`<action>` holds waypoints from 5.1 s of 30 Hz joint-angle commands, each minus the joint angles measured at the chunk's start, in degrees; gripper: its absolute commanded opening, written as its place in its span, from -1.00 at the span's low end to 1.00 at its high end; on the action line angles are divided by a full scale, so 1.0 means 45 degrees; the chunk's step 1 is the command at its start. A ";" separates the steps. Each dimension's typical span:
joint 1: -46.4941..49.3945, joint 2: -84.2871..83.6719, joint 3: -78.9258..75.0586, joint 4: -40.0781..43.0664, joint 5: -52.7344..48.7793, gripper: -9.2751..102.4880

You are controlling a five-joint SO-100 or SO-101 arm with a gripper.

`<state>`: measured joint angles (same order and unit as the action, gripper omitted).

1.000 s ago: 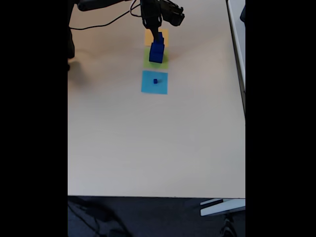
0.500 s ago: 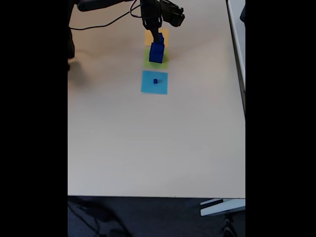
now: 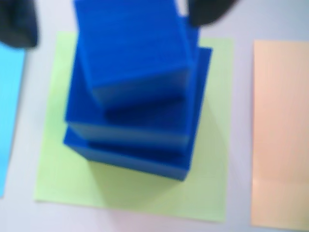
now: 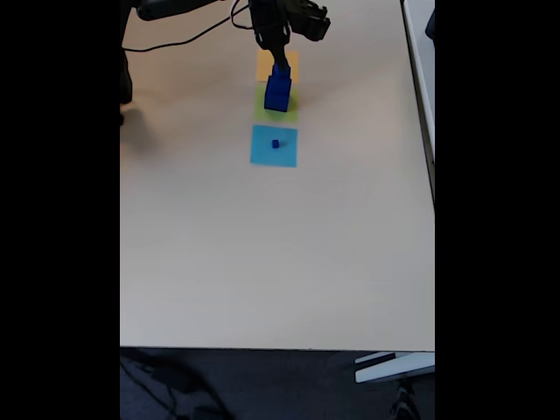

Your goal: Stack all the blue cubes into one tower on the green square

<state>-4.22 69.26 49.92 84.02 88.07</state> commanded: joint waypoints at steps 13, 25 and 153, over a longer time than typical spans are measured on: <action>0.1563 0.1094 -0.1211 -0.0723 -0.1816 -0.47; 0.3574 0.2422 0.2090 -0.2168 -0.3477 -0.44; 0.2344 0.2793 0.2676 -0.3086 -0.3125 -0.83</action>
<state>7.82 78.84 66.88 69.17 72.77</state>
